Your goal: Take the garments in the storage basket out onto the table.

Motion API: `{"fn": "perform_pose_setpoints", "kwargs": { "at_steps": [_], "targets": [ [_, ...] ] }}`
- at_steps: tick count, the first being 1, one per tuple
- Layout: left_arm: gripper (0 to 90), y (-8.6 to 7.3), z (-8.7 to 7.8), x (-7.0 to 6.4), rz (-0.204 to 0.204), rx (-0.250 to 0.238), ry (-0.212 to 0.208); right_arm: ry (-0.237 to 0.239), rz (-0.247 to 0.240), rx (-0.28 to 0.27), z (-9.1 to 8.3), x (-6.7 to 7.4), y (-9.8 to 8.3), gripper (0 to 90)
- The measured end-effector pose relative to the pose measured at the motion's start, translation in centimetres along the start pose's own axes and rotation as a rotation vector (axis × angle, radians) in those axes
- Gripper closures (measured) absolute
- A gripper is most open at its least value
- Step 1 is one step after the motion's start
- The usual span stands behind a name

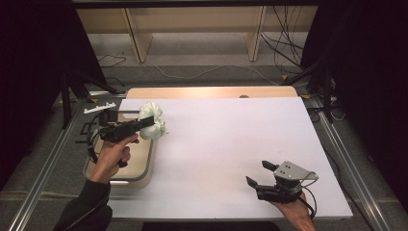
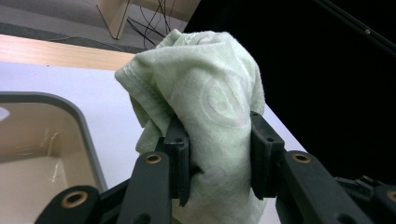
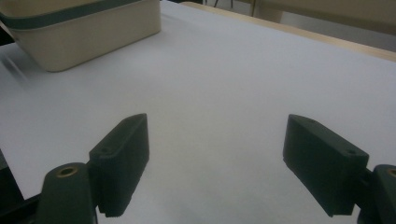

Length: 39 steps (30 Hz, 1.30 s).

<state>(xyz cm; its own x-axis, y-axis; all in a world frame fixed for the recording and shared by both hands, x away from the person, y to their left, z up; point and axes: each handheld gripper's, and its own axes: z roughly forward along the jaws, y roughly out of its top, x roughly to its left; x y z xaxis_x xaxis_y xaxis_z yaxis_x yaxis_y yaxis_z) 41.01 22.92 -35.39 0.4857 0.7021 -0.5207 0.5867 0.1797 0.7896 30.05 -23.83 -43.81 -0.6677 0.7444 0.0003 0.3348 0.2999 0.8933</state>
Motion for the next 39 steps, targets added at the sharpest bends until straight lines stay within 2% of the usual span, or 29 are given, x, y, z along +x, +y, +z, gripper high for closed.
{"fn": "perform_pose_setpoints", "kwargs": {
  "at_steps": [7, 16, 24, 28, 39],
  "targets": [
    [65.5, -0.3, 1.0, -0.6, 0.000, 0.013, -0.022, 0.001, 0.003, 0.001, 0.0, 0.0, 0.0, 23.3],
    [65.5, -1.0, 2.7, -1.6, 0.020, 0.041, -0.045, 0.000, 0.005, 0.001, 0.0, 0.0, 0.0, 23.3],
    [65.5, -1.4, 3.7, -2.3, 0.028, 0.042, -0.060, 0.001, 0.005, 0.000, 0.1, 0.0, -0.1, 23.4],
    [65.5, -1.6, 4.8, -2.5, 0.028, 0.048, -0.067, -0.002, 0.009, 0.009, 0.1, 0.0, -0.1, 23.4],
    [65.5, -2.1, 7.7, -3.5, 0.057, 0.093, -0.070, -0.004, 0.014, 0.005, 0.1, -0.2, -0.1, 23.3]
  ]
}}
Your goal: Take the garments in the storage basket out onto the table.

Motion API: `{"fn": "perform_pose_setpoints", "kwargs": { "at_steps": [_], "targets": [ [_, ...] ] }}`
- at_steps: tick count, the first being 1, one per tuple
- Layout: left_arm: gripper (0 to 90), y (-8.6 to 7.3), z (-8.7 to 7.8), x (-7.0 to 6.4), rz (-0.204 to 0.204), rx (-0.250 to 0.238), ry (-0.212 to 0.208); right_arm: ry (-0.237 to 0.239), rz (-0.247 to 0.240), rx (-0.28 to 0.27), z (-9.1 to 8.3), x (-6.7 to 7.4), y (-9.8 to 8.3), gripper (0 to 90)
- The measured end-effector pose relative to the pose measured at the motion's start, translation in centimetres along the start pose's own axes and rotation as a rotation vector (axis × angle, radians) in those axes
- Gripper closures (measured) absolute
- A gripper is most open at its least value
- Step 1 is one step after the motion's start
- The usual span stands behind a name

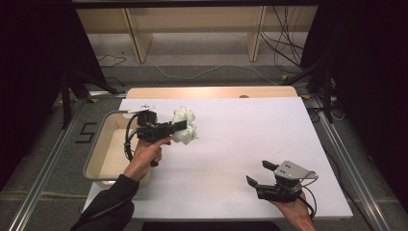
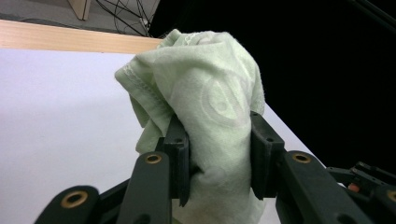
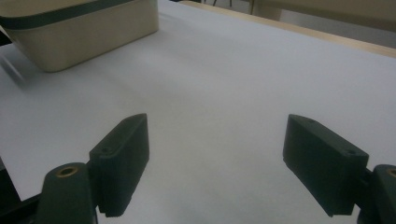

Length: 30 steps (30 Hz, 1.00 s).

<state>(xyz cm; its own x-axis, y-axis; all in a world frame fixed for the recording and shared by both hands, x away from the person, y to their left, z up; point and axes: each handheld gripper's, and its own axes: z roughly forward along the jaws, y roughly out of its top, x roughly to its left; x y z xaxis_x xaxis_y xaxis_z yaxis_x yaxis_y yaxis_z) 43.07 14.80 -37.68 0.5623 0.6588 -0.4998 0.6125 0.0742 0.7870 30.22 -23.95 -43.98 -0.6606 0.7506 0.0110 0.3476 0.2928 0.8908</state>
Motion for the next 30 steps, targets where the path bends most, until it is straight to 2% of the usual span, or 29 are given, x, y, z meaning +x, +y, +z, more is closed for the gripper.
{"fn": "perform_pose_setpoints", "kwargs": {
  "at_steps": [9, 13, 25, 28, 30],
  "targets": [
    [65.5, -0.1, 1.7, -0.7, 0.018, 0.029, -0.012, 0.003, 0.002, -0.004, 0.1, 0.1, 0.0, 23.4],
    [65.5, -0.3, 2.5, -0.8, 0.013, 0.043, -0.016, 0.000, 0.002, 0.003, 0.1, 0.1, 0.0, 23.4],
    [65.2, -1.9, 5.6, -2.1, 0.037, 0.129, -0.026, 0.004, -0.003, -0.003, 0.0, 0.1, 0.0, 23.4],
    [65.2, -2.4, 6.1, -2.2, 0.020, 0.141, -0.026, 0.004, -0.004, -0.001, 0.0, 0.1, 0.0, 23.4],
    [65.1, -2.6, 6.3, -2.4, 0.029, 0.148, -0.023, 0.005, -0.004, -0.003, 0.0, 0.1, 0.0, 23.4]
  ]
}}
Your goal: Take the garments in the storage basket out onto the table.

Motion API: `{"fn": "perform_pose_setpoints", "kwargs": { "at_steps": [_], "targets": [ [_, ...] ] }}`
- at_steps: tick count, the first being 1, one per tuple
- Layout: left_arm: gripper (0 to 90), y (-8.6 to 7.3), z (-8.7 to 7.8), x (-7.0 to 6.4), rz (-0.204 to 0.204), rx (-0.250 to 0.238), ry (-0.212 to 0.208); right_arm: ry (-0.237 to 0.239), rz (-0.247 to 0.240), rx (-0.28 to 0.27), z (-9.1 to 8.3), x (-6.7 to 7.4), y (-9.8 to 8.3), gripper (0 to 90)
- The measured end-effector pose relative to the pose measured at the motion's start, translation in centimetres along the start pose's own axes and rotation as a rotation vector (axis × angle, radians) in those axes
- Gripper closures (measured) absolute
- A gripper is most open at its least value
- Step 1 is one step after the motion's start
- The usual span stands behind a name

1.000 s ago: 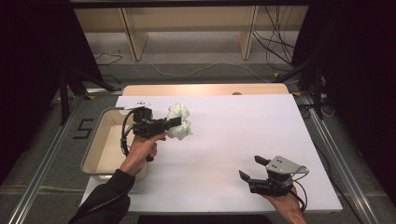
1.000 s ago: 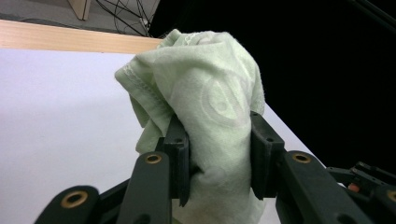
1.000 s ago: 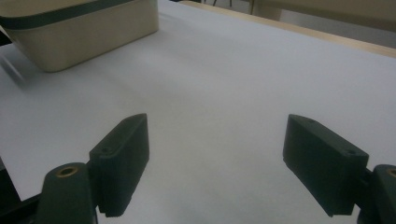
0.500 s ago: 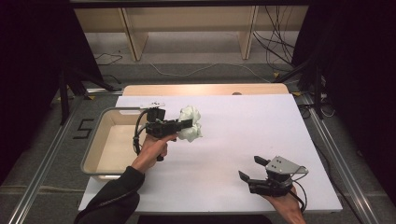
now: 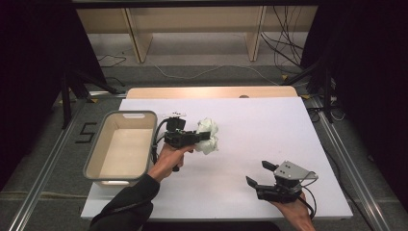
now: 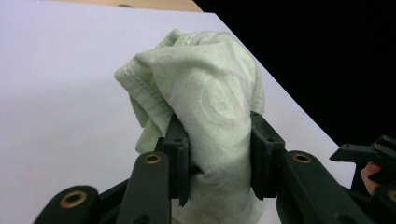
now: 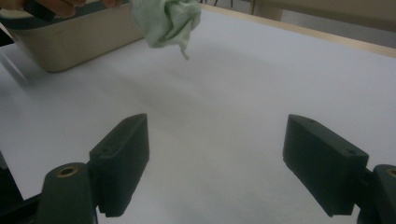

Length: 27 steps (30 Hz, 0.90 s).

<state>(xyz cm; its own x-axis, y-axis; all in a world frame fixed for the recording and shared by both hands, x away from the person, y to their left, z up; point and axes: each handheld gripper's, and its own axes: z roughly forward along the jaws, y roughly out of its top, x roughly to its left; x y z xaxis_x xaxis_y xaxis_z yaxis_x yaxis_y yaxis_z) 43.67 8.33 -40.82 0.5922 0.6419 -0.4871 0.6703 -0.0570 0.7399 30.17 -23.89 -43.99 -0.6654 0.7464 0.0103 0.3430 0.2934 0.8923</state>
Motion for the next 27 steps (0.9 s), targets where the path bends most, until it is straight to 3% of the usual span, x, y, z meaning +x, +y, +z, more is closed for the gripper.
{"fn": "perform_pose_setpoints", "kwargs": {
  "at_steps": [27],
  "targets": [
    [63.1, -1.6, 2.6, 0.8, -0.007, 0.074, 0.044, 0.004, 0.001, 0.004, 0.0, 0.1, 0.0, 23.4]
  ]
}}
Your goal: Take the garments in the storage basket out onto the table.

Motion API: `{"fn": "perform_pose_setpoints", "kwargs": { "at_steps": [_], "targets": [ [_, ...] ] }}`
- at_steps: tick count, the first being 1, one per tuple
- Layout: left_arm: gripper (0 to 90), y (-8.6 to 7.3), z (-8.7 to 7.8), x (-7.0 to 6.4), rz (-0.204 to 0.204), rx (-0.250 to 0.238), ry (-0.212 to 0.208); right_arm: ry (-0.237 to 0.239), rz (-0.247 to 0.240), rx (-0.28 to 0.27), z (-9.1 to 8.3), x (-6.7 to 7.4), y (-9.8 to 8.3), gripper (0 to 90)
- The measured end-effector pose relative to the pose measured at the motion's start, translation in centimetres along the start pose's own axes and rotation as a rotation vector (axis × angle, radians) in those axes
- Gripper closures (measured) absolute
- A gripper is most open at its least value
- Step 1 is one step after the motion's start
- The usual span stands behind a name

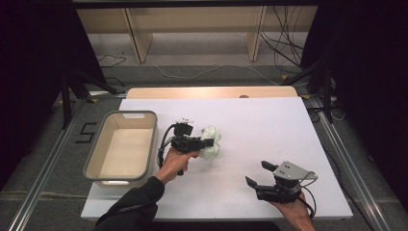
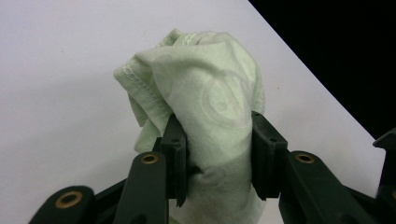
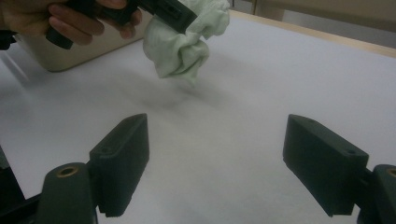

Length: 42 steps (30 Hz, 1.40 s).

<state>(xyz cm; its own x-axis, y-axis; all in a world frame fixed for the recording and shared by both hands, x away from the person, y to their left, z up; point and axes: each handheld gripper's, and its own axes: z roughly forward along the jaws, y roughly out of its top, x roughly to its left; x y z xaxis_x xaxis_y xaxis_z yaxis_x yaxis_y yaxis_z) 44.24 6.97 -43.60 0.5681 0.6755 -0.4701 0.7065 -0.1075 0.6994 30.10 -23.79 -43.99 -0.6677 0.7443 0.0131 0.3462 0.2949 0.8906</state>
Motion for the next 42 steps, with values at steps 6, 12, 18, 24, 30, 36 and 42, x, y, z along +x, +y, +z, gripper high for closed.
{"fn": "perform_pose_setpoints", "kwargs": {
  "at_steps": [6, 12, 18, 24, 30, 36, 42],
  "targets": [
    [61.0, -0.3, 0.6, 0.2, -0.011, 0.024, 0.007, 0.001, 0.001, 0.000, 0.0, 0.0, 0.0, 23.4],
    [59.5, -0.8, 1.2, 0.5, -0.015, 0.053, 0.020, 0.001, -0.001, 0.001, 0.0, 0.0, 0.0, 23.4],
    [55.7, -1.2, 1.8, 0.6, -0.014, 0.086, 0.038, 0.002, 0.000, 0.000, 0.0, 0.0, 0.0, 23.4],
    [50.8, -1.4, 2.1, 0.6, -0.014, 0.105, 0.057, 0.003, -0.001, 0.000, 0.0, 0.0, 0.0, 23.5],
    [38.6, -1.7, 2.6, 0.7, -0.017, 0.134, 0.082, 0.000, -0.002, 0.003, 0.0, 0.0, 0.0, 23.5],
    [29.2, -1.6, 2.5, 0.9, -0.038, 0.140, 0.121, 0.003, -0.001, -0.001, 0.0, 0.0, 0.0, 23.5],
    [23.9, -1.4, 2.2, 0.8, -0.038, 0.143, 0.122, 0.002, 0.000, -0.001, 0.0, 0.0, 0.0, 23.5]
  ]
}}
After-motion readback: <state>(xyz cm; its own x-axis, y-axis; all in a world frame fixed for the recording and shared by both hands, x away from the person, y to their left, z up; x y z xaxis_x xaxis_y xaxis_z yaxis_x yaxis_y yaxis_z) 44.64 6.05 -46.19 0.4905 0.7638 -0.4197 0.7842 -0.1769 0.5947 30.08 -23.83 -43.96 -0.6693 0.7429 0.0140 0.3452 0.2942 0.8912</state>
